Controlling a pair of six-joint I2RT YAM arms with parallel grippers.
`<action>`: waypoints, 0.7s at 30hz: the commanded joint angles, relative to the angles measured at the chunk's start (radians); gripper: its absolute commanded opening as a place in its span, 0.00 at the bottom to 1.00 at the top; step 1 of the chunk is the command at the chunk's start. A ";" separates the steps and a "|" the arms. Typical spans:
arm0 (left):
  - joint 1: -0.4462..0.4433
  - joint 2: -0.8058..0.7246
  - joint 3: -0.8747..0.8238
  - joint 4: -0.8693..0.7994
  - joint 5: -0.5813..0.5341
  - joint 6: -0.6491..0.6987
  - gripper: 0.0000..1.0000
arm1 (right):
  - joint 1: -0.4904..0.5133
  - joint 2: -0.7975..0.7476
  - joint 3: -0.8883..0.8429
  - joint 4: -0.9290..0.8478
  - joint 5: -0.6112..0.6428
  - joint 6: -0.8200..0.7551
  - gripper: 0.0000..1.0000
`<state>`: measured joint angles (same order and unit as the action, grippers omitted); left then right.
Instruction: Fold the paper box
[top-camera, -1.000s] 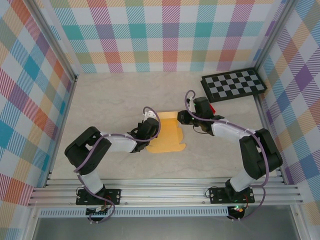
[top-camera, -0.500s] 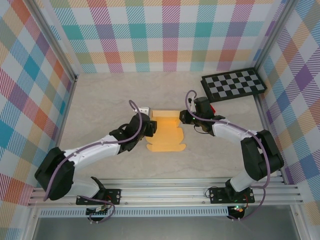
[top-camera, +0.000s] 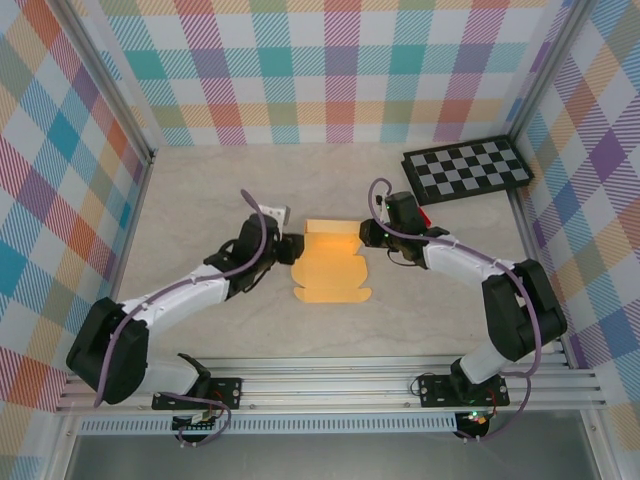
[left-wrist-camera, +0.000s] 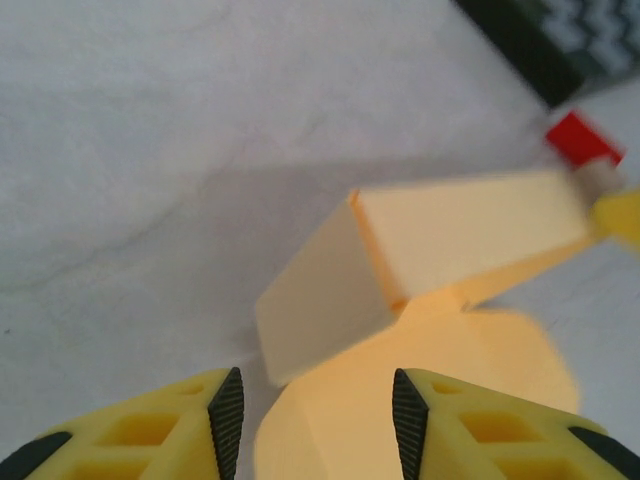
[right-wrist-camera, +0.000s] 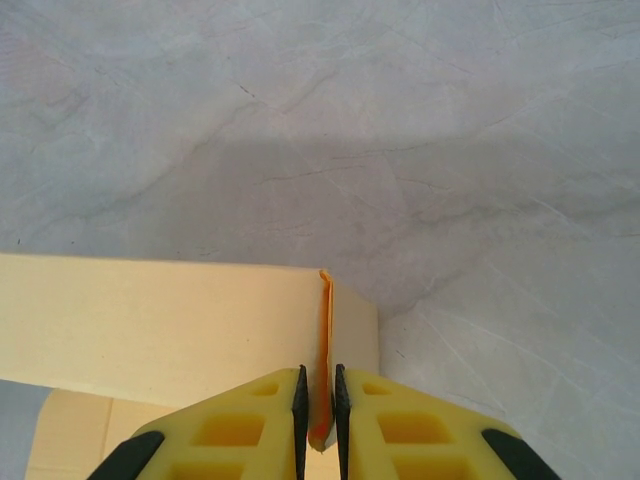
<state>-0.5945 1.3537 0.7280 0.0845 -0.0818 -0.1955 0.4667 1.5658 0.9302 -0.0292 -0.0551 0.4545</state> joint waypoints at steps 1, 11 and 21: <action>0.008 0.046 -0.100 0.236 0.011 0.194 0.47 | 0.009 0.037 0.032 -0.143 0.023 -0.023 0.18; 0.009 0.281 0.031 0.307 -0.056 0.346 0.49 | 0.013 0.054 0.084 -0.196 0.019 -0.018 0.18; -0.039 0.379 0.110 0.357 -0.173 0.308 0.32 | 0.038 0.050 0.108 -0.210 0.010 0.002 0.18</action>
<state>-0.6079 1.7042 0.7990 0.3874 -0.1898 0.1196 0.4873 1.5929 1.0210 -0.1738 -0.0448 0.4496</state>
